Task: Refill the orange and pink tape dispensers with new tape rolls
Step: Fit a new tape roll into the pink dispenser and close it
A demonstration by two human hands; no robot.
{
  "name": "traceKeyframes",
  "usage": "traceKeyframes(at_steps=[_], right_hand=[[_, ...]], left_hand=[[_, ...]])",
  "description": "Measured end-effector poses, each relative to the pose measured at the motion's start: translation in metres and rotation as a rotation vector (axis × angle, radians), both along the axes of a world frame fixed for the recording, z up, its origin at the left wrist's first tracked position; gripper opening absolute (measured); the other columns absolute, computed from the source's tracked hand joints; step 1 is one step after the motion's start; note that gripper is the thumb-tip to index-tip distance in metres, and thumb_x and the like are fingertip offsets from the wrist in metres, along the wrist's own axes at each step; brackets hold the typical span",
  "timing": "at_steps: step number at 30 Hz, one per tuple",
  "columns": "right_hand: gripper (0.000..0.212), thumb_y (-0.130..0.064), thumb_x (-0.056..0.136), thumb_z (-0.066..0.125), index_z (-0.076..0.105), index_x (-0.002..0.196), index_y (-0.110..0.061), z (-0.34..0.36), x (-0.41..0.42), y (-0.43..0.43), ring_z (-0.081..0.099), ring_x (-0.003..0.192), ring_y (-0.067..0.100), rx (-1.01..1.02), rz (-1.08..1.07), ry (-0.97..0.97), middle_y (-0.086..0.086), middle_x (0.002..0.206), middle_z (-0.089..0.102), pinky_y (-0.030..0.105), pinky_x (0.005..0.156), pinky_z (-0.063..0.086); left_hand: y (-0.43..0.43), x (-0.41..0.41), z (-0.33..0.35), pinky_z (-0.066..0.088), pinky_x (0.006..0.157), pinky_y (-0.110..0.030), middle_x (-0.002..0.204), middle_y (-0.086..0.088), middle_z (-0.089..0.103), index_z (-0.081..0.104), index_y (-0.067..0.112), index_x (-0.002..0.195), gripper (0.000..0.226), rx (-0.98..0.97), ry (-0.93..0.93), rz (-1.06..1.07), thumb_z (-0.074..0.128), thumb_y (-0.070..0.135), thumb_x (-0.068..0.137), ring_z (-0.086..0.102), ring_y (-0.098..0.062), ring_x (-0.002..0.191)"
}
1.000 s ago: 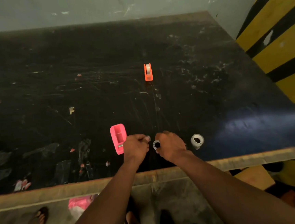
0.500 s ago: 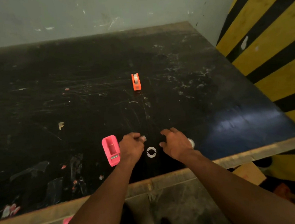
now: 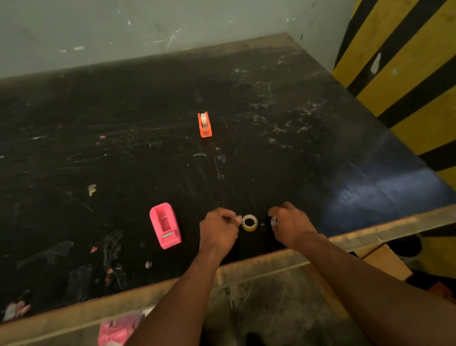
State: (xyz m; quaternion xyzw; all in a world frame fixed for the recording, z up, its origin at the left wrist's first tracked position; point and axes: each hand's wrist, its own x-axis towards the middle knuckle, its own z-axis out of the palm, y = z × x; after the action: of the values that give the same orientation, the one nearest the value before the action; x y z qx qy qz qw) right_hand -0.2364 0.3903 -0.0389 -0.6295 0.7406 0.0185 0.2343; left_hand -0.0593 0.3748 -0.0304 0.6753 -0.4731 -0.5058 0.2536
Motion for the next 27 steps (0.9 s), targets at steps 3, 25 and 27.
traceKeyframes(at_steps=[3, 25, 27], right_hand=[[0.036, -0.024, 0.089, 0.06, 0.058, 0.125, -0.027, 0.008, 0.001, -0.002, 0.059, 0.113, 0.03, -0.02, -0.075, -0.148, 0.009, 0.125, 0.06, 0.037, 0.094, 0.048], [0.027, -0.008, 0.089, 0.056, 0.065, 0.115, -0.009, 0.074, 0.143, 0.046, 0.066, 0.085, 0.03, 0.279, -0.48, -1.264, 0.018, 0.102, 0.065, 0.033, 0.071, 0.059], [0.034, 0.001, 0.087, 0.055, 0.065, 0.117, -0.009, 0.075, 0.159, 0.054, 0.066, 0.087, 0.031, 0.286, -0.45, -1.269, 0.018, 0.104, 0.066, 0.034, 0.074, 0.059]], left_hand=[[0.007, 0.004, 0.005, 0.061, 0.08, -0.038, 0.088, -0.002, 0.073, 0.07, 0.022, 0.096, 0.013, 0.006, -0.029, 0.01, 0.072, 0.024, 0.084, 0.072, -0.014, 0.081], [0.056, 0.133, 0.047, 0.059, 0.071, -0.031, 0.101, -0.016, 0.072, 0.073, 0.006, 0.093, 0.013, 0.106, 0.453, 0.308, 0.066, 0.0, 0.083, 0.069, -0.025, 0.094], [0.065, 0.146, 0.047, 0.057, 0.065, -0.028, 0.1, -0.017, 0.072, 0.073, 0.002, 0.094, 0.014, 0.11, 0.501, 0.314, 0.065, -0.001, 0.084, 0.068, -0.023, 0.087]])
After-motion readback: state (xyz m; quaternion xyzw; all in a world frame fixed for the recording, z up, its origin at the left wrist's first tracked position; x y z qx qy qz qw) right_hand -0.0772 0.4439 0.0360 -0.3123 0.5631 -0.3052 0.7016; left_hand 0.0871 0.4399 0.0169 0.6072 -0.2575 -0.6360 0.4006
